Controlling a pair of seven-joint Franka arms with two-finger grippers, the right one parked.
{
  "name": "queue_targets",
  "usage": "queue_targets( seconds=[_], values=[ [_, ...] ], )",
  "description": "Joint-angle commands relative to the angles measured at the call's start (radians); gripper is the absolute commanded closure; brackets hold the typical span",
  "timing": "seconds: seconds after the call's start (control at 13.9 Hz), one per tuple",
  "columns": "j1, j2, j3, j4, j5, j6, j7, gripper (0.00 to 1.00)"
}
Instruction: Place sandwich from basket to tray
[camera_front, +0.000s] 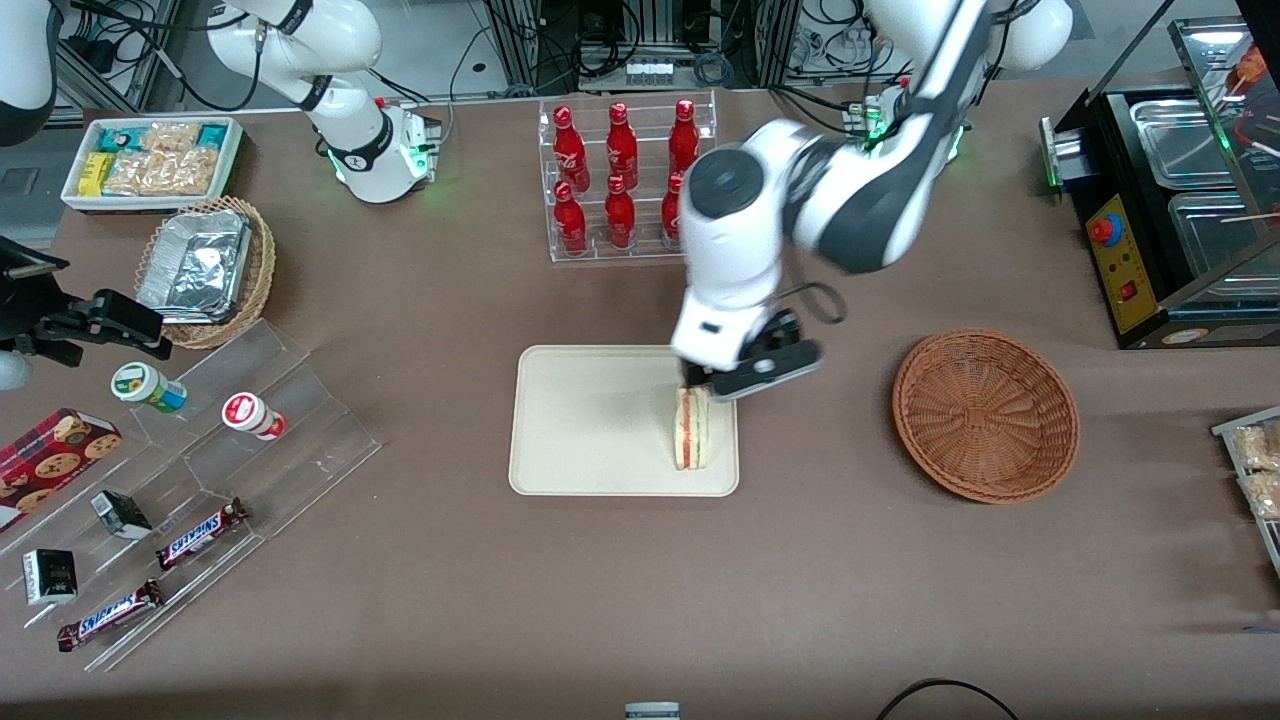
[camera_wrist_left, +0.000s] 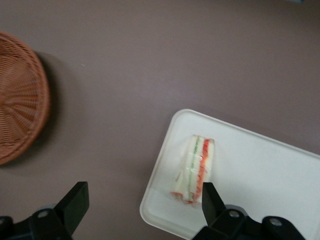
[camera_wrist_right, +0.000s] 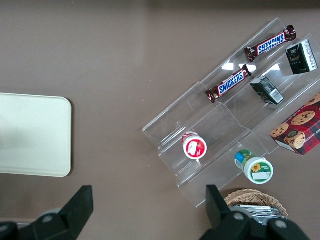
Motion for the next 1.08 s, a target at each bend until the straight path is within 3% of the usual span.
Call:
queue_targets(
  seconds=[0.0, 0.29, 0.58, 0.72, 1.01],
  values=[
    [0.0, -0.098, 0.044, -0.028, 0.015, -0.071, -0.007, 0.0],
    [0.002, -0.231, 0.147, -0.039, -0.002, -0.217, 0.189, 0.0],
    [0.016, -0.36, 0.231, -0.117, -0.015, -0.238, 0.36, 0.0],
    [0.114, -0.415, 0.22, -0.149, -0.073, -0.249, 0.502, 0.0],
    [0.262, -0.474, 0.207, -0.159, -0.103, -0.321, 0.725, 0.0]
  ],
)
